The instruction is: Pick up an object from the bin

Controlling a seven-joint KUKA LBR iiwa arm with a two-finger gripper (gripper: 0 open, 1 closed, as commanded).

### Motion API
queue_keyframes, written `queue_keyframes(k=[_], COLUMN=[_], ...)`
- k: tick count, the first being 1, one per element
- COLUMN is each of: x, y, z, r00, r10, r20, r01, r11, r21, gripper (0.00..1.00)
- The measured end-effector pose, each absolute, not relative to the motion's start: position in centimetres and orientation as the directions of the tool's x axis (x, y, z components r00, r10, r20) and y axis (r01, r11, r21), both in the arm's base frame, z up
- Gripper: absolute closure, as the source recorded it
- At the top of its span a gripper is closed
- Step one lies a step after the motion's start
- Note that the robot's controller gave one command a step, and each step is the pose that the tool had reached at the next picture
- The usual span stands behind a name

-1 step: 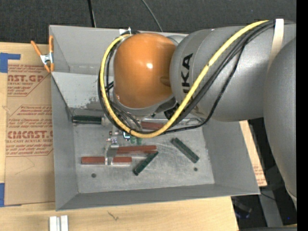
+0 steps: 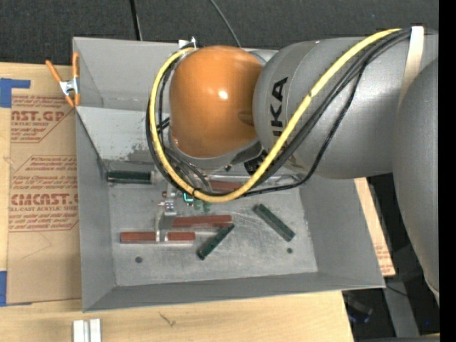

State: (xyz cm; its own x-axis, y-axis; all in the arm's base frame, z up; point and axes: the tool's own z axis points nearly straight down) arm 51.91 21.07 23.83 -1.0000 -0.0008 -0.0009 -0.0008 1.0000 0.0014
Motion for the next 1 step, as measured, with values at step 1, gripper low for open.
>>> queue_keyframes(k=[1], x=[52.29], y=[20.77], z=[20.65], r00=[-1.0], r10=[-0.001], r20=[-0.011], r01=[-0.001], r11=[1.0], r21=[0.006], gripper=[0.0])
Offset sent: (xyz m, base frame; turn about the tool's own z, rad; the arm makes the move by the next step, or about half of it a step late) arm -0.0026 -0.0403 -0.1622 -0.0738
